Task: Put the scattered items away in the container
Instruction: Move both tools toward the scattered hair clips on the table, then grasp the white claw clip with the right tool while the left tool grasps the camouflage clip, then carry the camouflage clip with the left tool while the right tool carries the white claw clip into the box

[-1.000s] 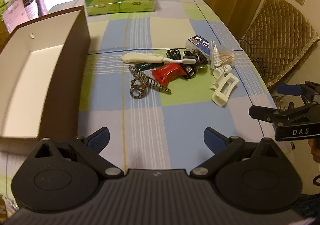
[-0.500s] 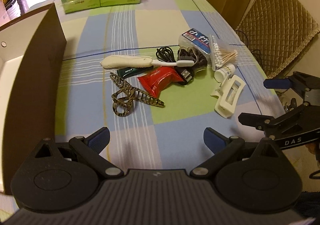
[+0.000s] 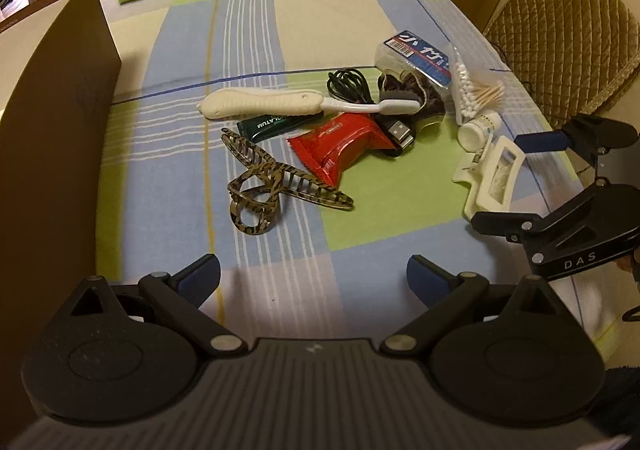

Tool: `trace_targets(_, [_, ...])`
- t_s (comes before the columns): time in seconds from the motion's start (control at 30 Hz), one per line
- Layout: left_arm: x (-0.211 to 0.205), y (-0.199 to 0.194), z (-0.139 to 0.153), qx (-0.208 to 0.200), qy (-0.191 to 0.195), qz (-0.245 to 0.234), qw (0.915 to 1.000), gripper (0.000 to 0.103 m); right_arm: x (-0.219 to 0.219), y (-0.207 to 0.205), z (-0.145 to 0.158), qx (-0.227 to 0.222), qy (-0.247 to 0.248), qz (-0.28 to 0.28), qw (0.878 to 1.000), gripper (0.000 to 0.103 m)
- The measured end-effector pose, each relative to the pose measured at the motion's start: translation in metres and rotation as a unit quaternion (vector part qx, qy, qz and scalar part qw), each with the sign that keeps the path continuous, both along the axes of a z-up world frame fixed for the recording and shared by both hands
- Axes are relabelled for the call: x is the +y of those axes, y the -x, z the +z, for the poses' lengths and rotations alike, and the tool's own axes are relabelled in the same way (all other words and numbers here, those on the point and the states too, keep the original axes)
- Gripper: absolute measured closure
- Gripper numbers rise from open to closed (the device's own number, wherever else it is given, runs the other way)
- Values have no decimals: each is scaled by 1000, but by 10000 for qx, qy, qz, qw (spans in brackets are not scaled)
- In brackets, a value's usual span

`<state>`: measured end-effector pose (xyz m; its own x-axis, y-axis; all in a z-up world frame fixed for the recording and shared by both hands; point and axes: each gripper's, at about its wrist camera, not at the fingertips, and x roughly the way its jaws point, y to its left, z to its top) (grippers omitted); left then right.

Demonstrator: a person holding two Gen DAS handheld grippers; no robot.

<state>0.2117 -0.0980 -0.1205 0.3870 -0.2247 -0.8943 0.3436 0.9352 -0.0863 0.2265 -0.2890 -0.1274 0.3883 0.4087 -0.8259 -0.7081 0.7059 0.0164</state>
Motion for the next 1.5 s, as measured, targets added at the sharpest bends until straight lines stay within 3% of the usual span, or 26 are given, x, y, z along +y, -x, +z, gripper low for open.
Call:
trace_targets(0.2, [2, -7, -5, -34, -29, -99, 9999, 7, -12, 7, 3, 149, 89, -64, 9998, 15])
trace_targets(0.33, [2, -14, -7, -178, -94, -161, 9997, 7, -28, 8, 4, 226, 181, -386, 9988, 15])
trace_targets(0.5, [-3, -25, -9, -496, -406, -390, 9972, 12, -44, 1, 6, 287, 236, -778, 9963, 15])
trace_targets(0.7, [-12, -35, -15, -674, -651, -886, 9916, 43, -48, 1, 7, 281, 204, -917, 9952, 15])
trace_targets(0.83, [-13, -30, -19, -638, -658, -965, 9911, 77, -48, 5, 7, 282, 178, -897, 9954, 15])
trace_targets(1.03, [-9, -10, -17, -405, -625, -706, 9947, 76, -46, 6, 7, 255, 171, -799, 9963, 15])
trace_targets(1.13, [-11, -9, -17, -417, -574, -643, 9954, 57, -44, 6, 6, 202, 168, -749, 9968, 15])
trace_targets(1.17, [-13, -9, -17, -455, -575, -659, 9951, 57, -44, 7, 6, 174, 154, -747, 9969, 15])
trace_targets(1.2, [-14, -10, -18, -477, -572, -693, 9948, 58, -43, 7, 5, 147, 155, -751, 9970, 15])
trace_targets(1.3, [-20, -10, -18, -568, -628, -756, 9935, 77, -42, 11, 5, 80, 173, -702, 9974, 15])
trace_targets(1.5, [-24, 4, -14, -613, -759, -723, 9926, 78, -43, 24, 12, -9, 154, -444, 9989, 15])
